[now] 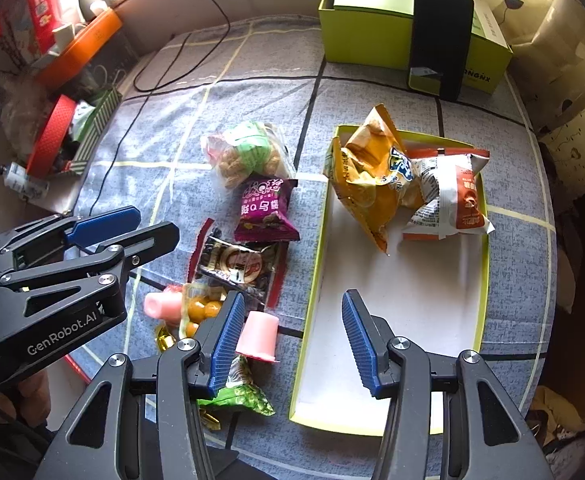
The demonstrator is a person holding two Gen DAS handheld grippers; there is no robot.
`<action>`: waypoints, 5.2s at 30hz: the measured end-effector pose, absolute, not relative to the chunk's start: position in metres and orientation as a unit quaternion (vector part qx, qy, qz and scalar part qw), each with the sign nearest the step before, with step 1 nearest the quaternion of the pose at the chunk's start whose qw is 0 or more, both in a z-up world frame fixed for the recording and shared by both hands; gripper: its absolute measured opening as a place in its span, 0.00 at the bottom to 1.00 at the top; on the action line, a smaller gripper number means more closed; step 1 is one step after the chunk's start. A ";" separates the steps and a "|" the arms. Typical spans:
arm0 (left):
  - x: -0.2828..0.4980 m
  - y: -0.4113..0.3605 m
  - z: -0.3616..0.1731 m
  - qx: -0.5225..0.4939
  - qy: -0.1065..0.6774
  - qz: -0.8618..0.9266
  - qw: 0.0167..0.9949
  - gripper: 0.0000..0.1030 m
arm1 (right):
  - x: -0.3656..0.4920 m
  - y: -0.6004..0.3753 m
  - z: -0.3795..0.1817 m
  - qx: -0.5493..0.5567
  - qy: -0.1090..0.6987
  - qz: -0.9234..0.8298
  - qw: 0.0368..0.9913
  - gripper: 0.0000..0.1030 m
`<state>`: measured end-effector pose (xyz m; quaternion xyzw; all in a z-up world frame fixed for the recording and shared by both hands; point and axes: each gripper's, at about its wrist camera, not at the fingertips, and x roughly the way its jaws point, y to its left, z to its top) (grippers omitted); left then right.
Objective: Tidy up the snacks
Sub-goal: 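Move both grippers back over the remaining snack pile, then grasp the gold candy bar with the left gripper, then lift the gold candy bar with the left gripper while the right grasps the brown cake packet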
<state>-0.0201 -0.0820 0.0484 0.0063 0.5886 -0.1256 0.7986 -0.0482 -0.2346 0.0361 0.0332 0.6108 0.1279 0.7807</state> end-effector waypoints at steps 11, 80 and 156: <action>-0.030 -0.059 0.043 -0.007 0.596 -0.114 0.795 0.43 | -0.051 -0.213 0.038 0.015 0.611 0.143 0.778 0.48; -0.103 -0.024 -0.071 -0.164 0.756 -0.073 0.629 0.30 | -0.061 -0.185 -0.011 -0.011 0.651 0.213 0.728 0.48; -0.046 -0.014 -0.071 -0.079 0.670 -0.048 0.736 0.23 | 0.014 -0.103 -0.051 -0.180 0.576 0.321 0.730 0.44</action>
